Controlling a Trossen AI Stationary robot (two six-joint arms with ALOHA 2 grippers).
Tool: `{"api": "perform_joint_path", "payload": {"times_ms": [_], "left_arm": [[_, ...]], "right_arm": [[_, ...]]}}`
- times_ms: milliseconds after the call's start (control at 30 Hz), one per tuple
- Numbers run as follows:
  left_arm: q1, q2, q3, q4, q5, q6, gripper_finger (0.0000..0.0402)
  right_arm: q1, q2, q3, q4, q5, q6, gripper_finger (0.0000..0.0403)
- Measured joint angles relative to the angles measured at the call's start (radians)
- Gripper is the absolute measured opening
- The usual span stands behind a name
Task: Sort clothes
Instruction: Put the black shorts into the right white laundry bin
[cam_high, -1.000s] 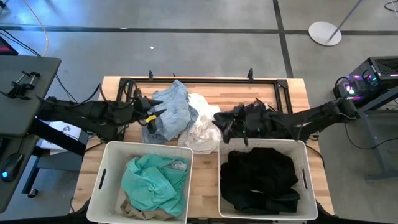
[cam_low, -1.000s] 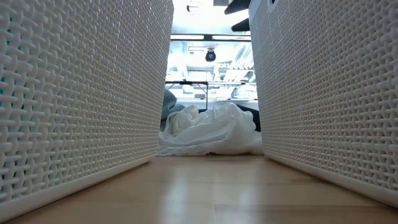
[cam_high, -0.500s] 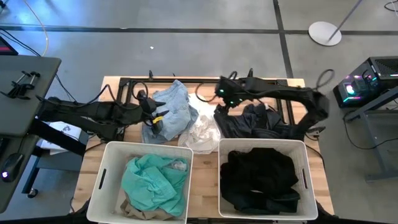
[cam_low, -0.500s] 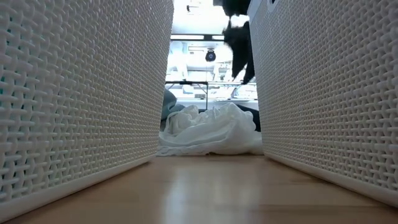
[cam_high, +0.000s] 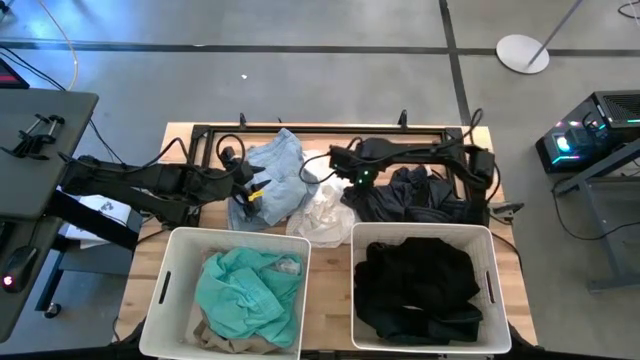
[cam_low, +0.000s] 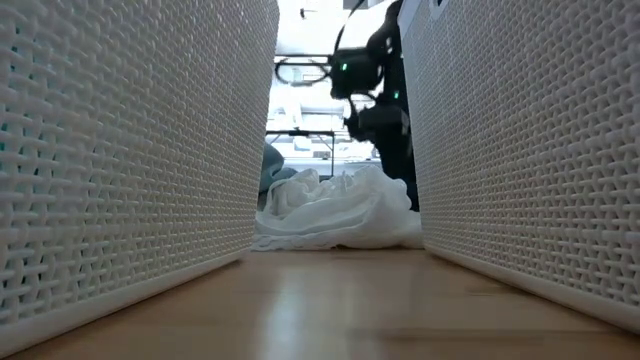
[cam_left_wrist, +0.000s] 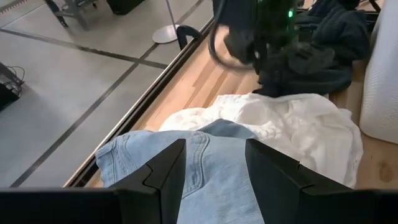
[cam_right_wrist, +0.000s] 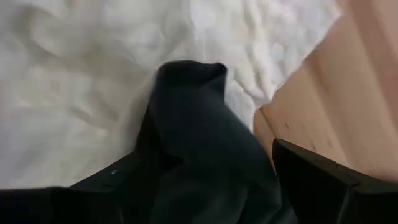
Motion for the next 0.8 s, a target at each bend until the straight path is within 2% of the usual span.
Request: {"api": "perform_joint_path", "payload": {"times_ms": [133, 267, 367, 467, 533, 567, 800], "left_arm": [[0.000, 0.000, 0.000, 0.000, 0.000, 0.000, 0.0158], [0.000, 0.000, 0.000, -0.001, -0.001, -0.008, 0.0158], [0.000, 0.000, 0.000, -0.001, -0.001, -0.008, 0.0158], [0.000, 0.000, 0.000, -0.001, -0.001, -0.008, 0.0158], [0.000, 0.000, 0.000, -0.002, -0.001, -0.008, 0.0158], [0.000, 0.000, 0.000, -0.002, -0.001, -0.008, 0.0158], [0.000, 0.000, 0.000, -0.002, -0.001, -0.008, 0.0158]], "right_arm": [[0.001, 0.066, -0.001, -0.003, 0.000, -0.019, 0.0269], [0.001, 0.127, -0.001, 0.000, 0.006, -0.027, 0.0223], [0.001, 0.167, 0.000, 0.000, 0.000, -0.047, 0.0164], [0.002, 0.170, 0.001, -0.001, 0.020, -0.061, 0.0083], [0.005, 0.145, -0.001, -0.008, 0.048, -0.072, 0.0029], [0.007, 0.124, -0.003, -0.011, 0.071, -0.070, 0.0017], [0.048, -0.168, -0.002, -0.105, 0.272, 0.034, 0.0010]]}}
